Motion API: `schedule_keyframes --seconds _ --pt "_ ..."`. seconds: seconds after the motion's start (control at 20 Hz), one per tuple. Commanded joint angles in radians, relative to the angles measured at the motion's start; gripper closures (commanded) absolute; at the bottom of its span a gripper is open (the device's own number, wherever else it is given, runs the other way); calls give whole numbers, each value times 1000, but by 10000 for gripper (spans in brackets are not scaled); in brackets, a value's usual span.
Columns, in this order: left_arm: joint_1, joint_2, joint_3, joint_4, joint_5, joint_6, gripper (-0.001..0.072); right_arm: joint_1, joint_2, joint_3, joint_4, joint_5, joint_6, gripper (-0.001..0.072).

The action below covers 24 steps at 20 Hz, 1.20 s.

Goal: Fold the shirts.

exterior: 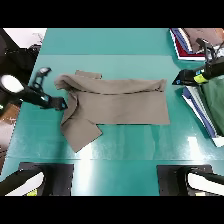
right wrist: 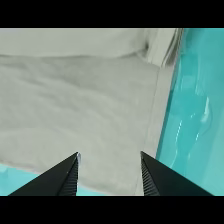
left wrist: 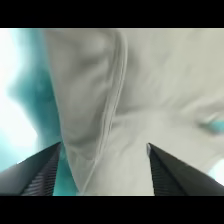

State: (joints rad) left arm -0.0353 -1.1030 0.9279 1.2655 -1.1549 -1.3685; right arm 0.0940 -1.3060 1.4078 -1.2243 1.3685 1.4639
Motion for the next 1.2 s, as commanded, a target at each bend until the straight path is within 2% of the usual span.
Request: schedule_keyframes --seconds 0.0,0.2,0.55,0.65,0.75,0.9,1.0,1.15 --pt "-133 21 -119 150 97 -88 93 -9 105 -120 0 -64 0 273" --pt "-152 20 -162 248 146 -156 93 -9 153 -166 1 -66 0 273" --pt "-152 -91 -163 249 176 -173 101 -9 161 -166 3 -55 1 273" --pt "-152 -86 -156 254 165 -180 485 -9 161 -166 3 -44 1 273" --pt "-151 -74 -116 262 117 -178 676 -9 161 -166 3 -20 1 274" --pt "-110 -9 -49 239 81 -175 677 -34 160 -168 4 55 -8 275" --pt "-50 50 -43 167 89 -145 678 -78 161 -182 11 101 -37 282" --pt "97 75 -46 -90 30 -1 677 -211 160 -301 161 138 -117 282"
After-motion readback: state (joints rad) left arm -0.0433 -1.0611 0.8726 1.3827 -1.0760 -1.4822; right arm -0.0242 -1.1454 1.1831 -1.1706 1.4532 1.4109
